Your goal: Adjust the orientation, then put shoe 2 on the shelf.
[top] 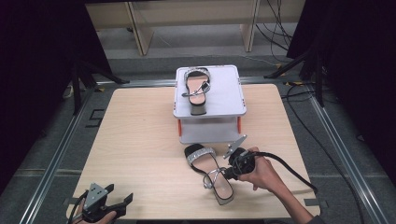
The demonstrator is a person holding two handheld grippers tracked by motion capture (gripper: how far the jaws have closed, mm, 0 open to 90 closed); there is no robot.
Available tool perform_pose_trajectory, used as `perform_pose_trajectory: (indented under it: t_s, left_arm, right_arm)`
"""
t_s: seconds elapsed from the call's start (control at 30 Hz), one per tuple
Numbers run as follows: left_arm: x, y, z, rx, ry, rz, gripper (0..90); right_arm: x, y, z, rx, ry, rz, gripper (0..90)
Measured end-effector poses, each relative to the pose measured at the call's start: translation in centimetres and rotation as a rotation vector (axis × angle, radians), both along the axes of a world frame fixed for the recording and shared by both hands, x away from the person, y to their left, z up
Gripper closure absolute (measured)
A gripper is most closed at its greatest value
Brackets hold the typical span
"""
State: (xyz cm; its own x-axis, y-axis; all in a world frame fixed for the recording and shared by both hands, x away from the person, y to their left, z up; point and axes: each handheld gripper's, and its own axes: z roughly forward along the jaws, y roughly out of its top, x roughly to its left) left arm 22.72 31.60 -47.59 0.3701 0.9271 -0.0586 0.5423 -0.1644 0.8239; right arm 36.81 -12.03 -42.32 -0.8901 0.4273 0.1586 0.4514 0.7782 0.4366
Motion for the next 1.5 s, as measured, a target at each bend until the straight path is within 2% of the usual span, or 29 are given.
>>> perform_pose_trajectory:
  t_s: [0.03,0.07,0.17,0.2,0.3,0.33,0.37,0.43,0.47,0.57,0.6,0.63,0.67,0.77,0.8,0.83,0.87,0.97,1.03,1.13,1.23,1.27,1.3,1.33,1.4,1.43,1.5]
  left_arm:
    - [0.0,0.0,0.0,-0.009,-0.003,-0.003,18.5]
    - [0.0,0.0,0.0,0.004,0.005,0.0,18.5]
    - [0.0,0.0,0.0,0.003,0.005,-0.001,18.5]
    - [0.0,0.0,0.0,0.002,0.005,-0.002,18.5]
    - [0.0,0.0,0.0,-0.009,-0.001,0.004,18.5]
    - [0.1,0.0,-0.1,-0.011,-0.002,0.001,18.5]
    - [0.1,0.0,-0.1,-0.01,-0.002,0.001,18.5]
    - [0.0,0.0,0.0,-0.01,-0.002,0.001,18.5]
    - [0.0,0.0,0.0,-0.007,0.001,0.004,18.5]
    - [0.1,0.0,-0.1,-0.012,-0.002,0.001,18.5]
    - [0.1,0.0,-0.1,-0.012,-0.002,0.001,18.5]
    - [0.1,0.0,-0.1,-0.012,-0.002,0.001,18.5]
    - [0.0,0.0,-0.1,-0.01,0.0,-0.001,18.5]
    - [0.0,0.0,0.0,-0.007,0.002,0.002,18.5]
    - [0.0,0.0,0.0,-0.01,-0.002,0.003,18.5]
    - [0.1,0.0,-0.1,-0.014,-0.003,0.001,18.5]
    - [0.0,0.0,0.0,-0.014,-0.002,0.001,18.5]
    - [0.0,0.0,0.0,-0.008,0.001,0.002,18.5]
    - [0.0,0.0,0.0,-0.014,-0.003,0.002,18.5]
    - [0.0,0.0,0.0,-0.009,0.0,0.006,18.5]
    - [0.0,0.0,0.0,-0.008,0.0,0.007,18.5]
    - [0.0,0.0,0.0,-0.007,0.001,0.007,18.5]
    - [0.0,0.0,0.0,-0.002,0.002,0.006,18.5]
    - [0.1,0.0,-0.1,-0.013,-0.004,0.003,18.5]
    - [0.0,0.0,0.0,-0.007,0.001,0.009,18.5]
    - [0.0,0.0,0.0,-0.005,0.0,0.007,18.5]
    - [0.0,0.0,0.0,-0.011,-0.002,0.005,18.5]
  right_arm:
    - [0.0,0.0,0.0,0.0,0.0,0.0,81.9]
    - [0.0,0.0,0.1,0.005,0.009,0.005,82.8]
    - [-0.1,0.1,0.4,0.009,-0.002,0.009,84.5]
    - [0.0,0.0,0.6,0.026,-0.01,0.02,84.8]
    - [-0.3,-0.1,1.6,0.065,-0.002,0.001,86.2]
    - [-0.3,-0.1,2.5,0.085,-0.037,0.007,87.1]
    - [-0.3,-0.1,2.5,0.085,-0.037,0.007,87.1]
    - [-0.3,0.0,3.7,0.092,-0.044,0.001,87.3]
    - [-0.4,0.0,4.3,0.109,-0.034,0.005,87.3]
    - [-0.2,0.2,6.2,0.117,-0.069,0.015,87.4]
    - [0.0,0.3,7.6,0.129,-0.077,0.029,87.5]
    - [0.0,0.3,8.2,0.131,-0.085,0.03,87.5]
    - [0.2,0.3,8.9,0.128,-0.082,0.033,87.5]
    - [0.5,0.2,10.2,0.135,-0.108,0.037,87.6]
    - [0.5,0.1,11.5,0.14,-0.126,0.046,87.7]
    - [0.4,0.0,12.1,0.137,-0.137,0.046,87.7]
    - [0.4,0.0,12.1,0.137,-0.137,0.046,87.7]
    - [0.5,-0.5,13.7,0.162,-0.168,0.036,87.8]
    - [0.2,-1.2,15.1,0.202,-0.18,0.022,87.8]
    - [0.1,-1.8,15.9,0.221,-0.197,0.014,87.8]
    - [-0.1,-2.6,17.2,0.267,-0.22,0.002,87.7]
    - [-0.2,-3.0,18.2,0.279,-0.241,0.003,87.7]
    - [-0.2,-3.0,18.2,0.279,-0.241,0.003,87.7]
    - [-0.3,-3.1,18.7,0.288,-0.254,0.001,87.8]
    - [-0.5,-3.3,19.7,0.295,-0.272,-0.003,87.8]
    - [-0.5,-3.5,20.7,0.303,-0.283,-0.002,87.8]
    - [-0.5,-3.6,21.1,0.304,-0.291,0.0,87.8]
